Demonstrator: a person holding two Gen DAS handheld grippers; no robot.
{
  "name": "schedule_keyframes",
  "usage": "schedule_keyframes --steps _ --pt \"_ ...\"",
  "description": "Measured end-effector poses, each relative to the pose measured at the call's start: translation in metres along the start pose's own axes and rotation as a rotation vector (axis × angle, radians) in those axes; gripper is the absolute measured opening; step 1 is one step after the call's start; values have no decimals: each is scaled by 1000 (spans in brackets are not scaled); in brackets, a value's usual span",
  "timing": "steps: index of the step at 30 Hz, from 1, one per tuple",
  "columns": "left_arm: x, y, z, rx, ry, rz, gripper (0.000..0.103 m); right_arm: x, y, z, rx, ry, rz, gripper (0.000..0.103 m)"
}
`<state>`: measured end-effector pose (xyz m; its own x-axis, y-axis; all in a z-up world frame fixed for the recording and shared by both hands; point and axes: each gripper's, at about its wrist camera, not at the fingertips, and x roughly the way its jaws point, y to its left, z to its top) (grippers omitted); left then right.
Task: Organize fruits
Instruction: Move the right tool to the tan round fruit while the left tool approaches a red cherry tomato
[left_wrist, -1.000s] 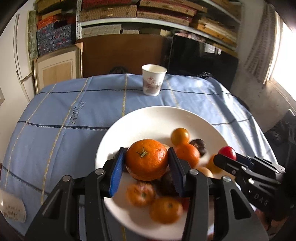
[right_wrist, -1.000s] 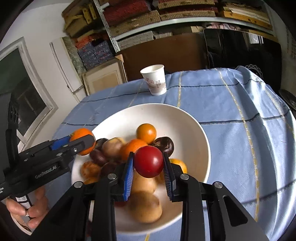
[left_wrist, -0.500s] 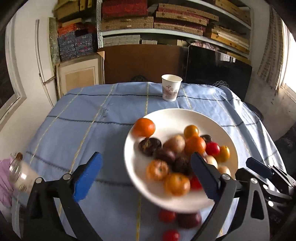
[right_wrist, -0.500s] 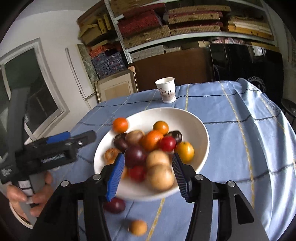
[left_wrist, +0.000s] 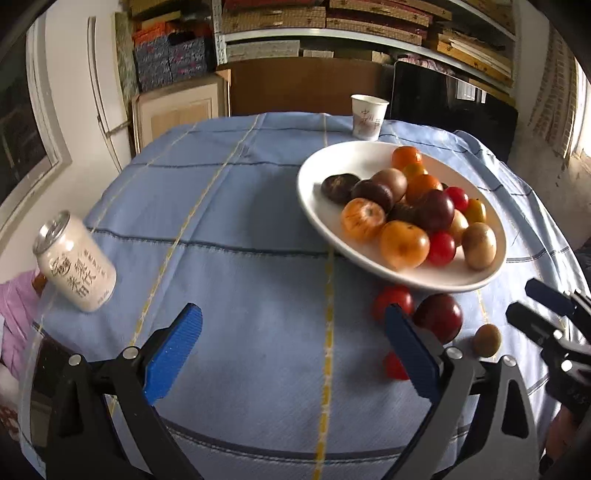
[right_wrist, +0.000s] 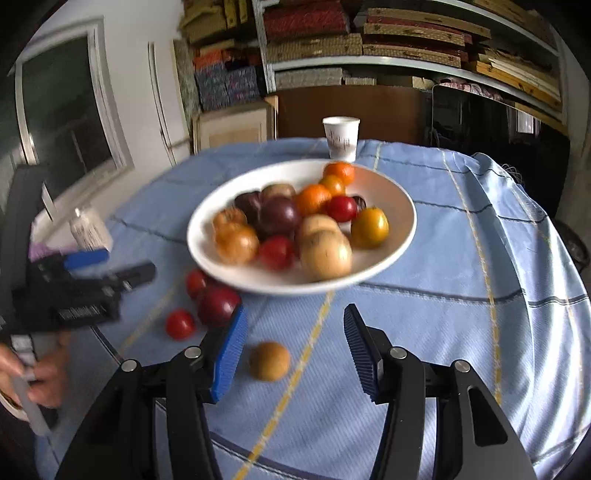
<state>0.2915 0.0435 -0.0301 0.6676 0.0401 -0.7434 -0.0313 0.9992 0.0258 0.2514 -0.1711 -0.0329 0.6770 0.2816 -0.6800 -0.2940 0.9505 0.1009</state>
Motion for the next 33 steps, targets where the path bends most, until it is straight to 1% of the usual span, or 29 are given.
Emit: schedule_keyframes --steps 1,3,5,9,12,15,19,27,33 --pt "0 3 0 -12 -5 6 96 1 1 -2 -4 8 -2 53" --pt "-3 7 -1 -21 -14 5 96 5 6 -5 -13 35 26 49" --pt "-4 8 -1 -26 -16 -2 96 6 9 -7 -25 43 40 49" --pt "-3 9 -1 -29 -4 -10 97 8 19 -12 -68 56 41 49" --pt "-1 8 -2 -28 5 -12 96 11 20 -13 -73 71 45 47" --pt "0 8 -3 -26 9 -12 96 13 20 -13 -67 82 44 44" --pt "2 7 -3 -22 16 -11 97 17 19 -14 -54 106 48 36" --pt "2 7 -3 -21 15 -6 96 20 21 -15 -60 126 45 36" --pt "2 7 -3 -21 15 -5 96 23 20 -18 -59 145 43 32"
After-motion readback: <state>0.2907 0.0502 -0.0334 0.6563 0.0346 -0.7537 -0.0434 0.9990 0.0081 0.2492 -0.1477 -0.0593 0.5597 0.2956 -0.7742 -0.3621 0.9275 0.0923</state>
